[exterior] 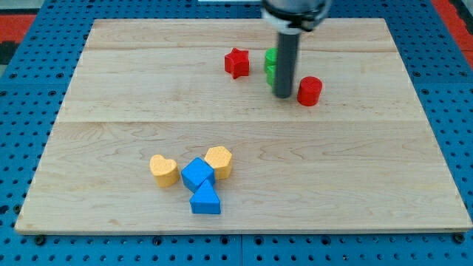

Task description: Move the green circle to the left of the green star

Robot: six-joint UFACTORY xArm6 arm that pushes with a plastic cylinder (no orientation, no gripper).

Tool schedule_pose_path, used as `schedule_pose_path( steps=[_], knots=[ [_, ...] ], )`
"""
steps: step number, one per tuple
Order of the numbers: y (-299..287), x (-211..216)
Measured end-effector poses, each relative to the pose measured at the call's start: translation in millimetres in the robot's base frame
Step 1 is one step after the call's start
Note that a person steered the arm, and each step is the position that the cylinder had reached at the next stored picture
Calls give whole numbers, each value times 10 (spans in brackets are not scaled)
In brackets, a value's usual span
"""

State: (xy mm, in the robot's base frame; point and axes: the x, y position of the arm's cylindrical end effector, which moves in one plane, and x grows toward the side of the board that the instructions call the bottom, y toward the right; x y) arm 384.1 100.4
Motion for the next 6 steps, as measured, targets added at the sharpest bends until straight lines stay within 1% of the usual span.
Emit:
schedule_pose_path(
  steps=[1,2,3,4,5,6],
  knots=[
    [670,3],
    [509,-199],
    [493,-836],
    [33,-1088],
    [-445,-890],
    [-489,-628]
  ],
)
